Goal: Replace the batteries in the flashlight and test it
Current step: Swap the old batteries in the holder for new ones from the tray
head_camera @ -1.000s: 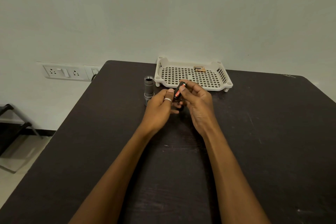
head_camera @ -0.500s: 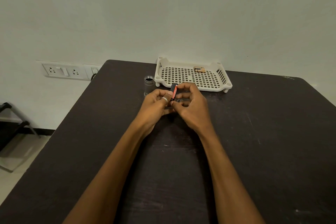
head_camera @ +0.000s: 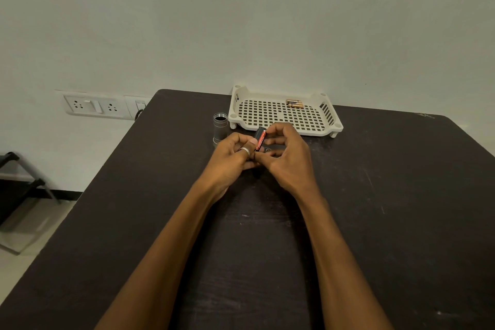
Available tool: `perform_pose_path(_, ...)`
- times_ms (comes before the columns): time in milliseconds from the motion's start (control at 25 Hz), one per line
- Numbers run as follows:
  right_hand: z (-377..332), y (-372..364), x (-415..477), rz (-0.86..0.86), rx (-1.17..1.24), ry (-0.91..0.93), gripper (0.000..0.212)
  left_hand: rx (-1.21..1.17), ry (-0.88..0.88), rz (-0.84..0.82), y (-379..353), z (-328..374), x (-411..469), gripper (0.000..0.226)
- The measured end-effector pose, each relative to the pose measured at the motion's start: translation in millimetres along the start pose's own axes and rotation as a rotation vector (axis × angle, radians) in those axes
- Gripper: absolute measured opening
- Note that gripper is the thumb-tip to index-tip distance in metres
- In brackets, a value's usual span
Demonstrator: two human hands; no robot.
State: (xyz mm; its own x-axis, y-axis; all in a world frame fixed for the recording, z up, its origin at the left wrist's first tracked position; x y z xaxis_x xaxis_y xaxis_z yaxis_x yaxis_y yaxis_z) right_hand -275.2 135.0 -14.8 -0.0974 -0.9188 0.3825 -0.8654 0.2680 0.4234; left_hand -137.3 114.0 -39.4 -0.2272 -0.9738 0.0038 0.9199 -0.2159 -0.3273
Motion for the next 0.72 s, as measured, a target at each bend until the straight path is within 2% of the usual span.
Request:
perform_pose_path(320,-1,-1,-2,0.036,-0.043,-0.006,0.051,0.02,-0.006,0.06,5,-3,3,0.009)
perform_pose_path(560,0,10,-1,0.119,0.25,-0.1,0.021,-0.042,0.011,0.082,3,-3,3,0.009)
perform_pose_path(720,12,21,1,0.249,0.399,-0.227,0.023,-0.036,0.018,0.077,0,-3,2,0.011)
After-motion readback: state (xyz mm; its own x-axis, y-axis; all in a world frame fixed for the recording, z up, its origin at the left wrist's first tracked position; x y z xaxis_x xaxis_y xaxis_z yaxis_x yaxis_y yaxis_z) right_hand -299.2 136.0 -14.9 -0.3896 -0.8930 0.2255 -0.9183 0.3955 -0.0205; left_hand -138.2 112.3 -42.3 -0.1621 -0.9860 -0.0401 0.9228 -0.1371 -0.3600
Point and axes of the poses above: each hand's wrist, its own x-axis towards the middle knuckle, its own y-axis out of the back of the hand, z = x × y, the point moved 6 cm from there along x, towards the middle knuckle, and after that the axes turned 8 degrees about -x, right-handed, at the moved point
